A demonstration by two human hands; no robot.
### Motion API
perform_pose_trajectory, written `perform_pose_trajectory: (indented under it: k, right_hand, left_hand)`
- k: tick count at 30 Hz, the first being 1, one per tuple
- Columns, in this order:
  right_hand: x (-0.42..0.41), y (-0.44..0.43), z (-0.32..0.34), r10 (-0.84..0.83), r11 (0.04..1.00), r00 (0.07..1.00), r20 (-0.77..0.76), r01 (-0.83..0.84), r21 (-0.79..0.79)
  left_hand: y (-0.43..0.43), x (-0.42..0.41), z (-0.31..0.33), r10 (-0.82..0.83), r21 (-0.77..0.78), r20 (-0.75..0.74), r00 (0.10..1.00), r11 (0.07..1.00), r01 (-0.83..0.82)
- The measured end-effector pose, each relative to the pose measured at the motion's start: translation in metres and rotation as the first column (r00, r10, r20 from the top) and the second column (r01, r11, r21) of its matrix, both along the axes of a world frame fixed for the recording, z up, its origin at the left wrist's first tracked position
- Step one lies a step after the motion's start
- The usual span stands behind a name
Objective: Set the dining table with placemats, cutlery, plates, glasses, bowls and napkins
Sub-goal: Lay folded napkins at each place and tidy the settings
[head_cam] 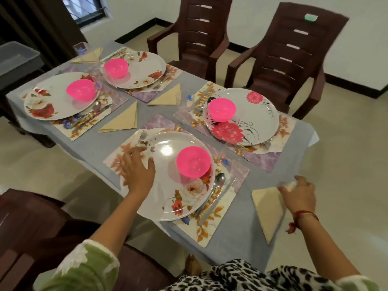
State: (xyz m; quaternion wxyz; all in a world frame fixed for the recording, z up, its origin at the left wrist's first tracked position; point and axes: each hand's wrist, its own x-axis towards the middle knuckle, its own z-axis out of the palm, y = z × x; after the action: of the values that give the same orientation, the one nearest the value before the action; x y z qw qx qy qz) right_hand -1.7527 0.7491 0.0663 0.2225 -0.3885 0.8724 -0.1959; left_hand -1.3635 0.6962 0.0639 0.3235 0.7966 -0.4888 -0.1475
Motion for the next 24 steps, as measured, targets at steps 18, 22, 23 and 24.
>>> perform_pose_trajectory:
  k: [18, 22, 23, 24]
  right_hand:
    - [0.003, 0.007, -0.021, -0.167, 0.967, 0.958, 0.231, 0.205, -0.149]
    - [0.016, -0.011, -0.004, -0.041, 0.958, 0.835, 0.548, 0.189, -0.216]
    - [0.018, -0.016, 0.001, -0.027, 0.946, 0.758, 0.652, 0.23, -0.228]
    - [0.019, -0.02, 0.005, -0.03, 0.93, 0.689, 0.724, 0.284, -0.232]
  left_hand:
    - [-0.007, -0.049, -0.002, -0.223, -0.058, -0.02, 0.975, 0.973, 0.222]
    - [-0.005, -0.052, -0.007, -0.255, -0.055, -0.039, 0.966, 0.966, 0.253]
    - [-0.005, -0.052, -0.007, -0.259, -0.052, -0.041, 0.965, 0.965, 0.256]
    - [-0.005, -0.051, -0.008, -0.26, -0.048, -0.042, 0.965, 0.965, 0.258]
